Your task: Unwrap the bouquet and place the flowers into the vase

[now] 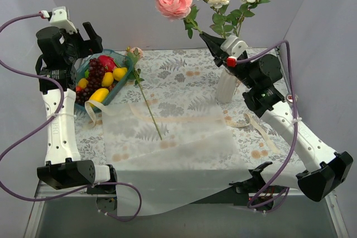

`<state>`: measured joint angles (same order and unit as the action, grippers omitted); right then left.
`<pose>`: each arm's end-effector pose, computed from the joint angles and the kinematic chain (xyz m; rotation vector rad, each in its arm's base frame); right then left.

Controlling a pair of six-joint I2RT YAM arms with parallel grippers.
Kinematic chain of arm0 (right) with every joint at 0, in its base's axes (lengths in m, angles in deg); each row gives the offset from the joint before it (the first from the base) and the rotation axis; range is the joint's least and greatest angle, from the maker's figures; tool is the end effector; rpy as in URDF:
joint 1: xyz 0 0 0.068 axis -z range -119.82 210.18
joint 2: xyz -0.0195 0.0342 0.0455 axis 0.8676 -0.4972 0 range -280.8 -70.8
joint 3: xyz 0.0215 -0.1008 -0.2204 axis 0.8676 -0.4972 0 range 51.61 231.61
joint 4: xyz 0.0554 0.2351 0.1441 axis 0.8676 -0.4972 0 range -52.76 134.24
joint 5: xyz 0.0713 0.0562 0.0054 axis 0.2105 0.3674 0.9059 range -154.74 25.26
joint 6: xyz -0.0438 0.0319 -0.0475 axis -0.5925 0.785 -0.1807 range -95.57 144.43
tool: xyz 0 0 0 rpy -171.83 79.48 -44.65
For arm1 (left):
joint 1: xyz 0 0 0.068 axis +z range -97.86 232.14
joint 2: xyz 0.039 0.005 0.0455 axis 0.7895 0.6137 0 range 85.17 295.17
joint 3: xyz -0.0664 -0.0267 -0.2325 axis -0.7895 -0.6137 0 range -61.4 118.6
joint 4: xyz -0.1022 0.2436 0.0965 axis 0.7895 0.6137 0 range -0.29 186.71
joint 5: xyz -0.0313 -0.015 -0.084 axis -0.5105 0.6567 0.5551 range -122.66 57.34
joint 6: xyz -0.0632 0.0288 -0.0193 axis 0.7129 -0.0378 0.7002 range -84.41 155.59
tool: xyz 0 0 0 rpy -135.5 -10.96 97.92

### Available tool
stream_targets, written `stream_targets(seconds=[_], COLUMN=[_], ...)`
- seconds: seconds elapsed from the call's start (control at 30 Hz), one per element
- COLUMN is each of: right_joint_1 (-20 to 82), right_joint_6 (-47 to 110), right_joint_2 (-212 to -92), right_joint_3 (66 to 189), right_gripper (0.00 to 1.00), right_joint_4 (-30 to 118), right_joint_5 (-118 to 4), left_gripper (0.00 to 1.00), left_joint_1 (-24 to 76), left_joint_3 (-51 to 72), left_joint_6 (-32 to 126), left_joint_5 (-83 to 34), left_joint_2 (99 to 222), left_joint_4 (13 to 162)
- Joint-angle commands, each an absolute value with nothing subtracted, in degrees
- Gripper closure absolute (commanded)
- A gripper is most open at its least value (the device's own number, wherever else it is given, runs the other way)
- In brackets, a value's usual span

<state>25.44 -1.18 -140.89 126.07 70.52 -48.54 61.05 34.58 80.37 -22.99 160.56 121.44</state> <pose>0.2486 0.1927 0.4799 -0.7414 0.7624 0.2906 0.3171 0.0395 0.4634 -0.7001 1.6602 -0.5998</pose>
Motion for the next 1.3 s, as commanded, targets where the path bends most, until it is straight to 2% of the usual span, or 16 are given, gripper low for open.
stream_targets(seconds=[0.0,0.23,0.63,0.77,1.27], right_joint_1=[26.8,31.4,35.1,36.4,45.2], right_joint_6=[2.0,6.8,7.6,7.4,19.8], right_joint_2=[-137.2,-135.5,-134.6,-133.3,-140.2], right_joint_3=[118.4,109.8,104.0,100.8,96.6], right_gripper=[0.99,0.99,0.99,0.99,0.99], right_joint_4=[82.5,94.3,99.6,103.7,119.6], right_joint_5=[-55.7,-57.4,-58.0,-60.3,-58.2], left_gripper=[0.02,0.02,0.02,0.02,0.02], left_joint_1=[61.4,61.5,61.4,61.5,61.4], left_joint_3=[33.5,34.0,32.0,32.8,32.7], left_joint_6=[80.1,78.1,76.4,75.4,70.9], left_joint_5=[-20.1,-15.1,-12.1,-7.7,-5.1], left_joint_2=[159.0,160.0,160.0,161.1,162.4], left_joint_4=[122.0,124.2,125.4,128.5,131.6])
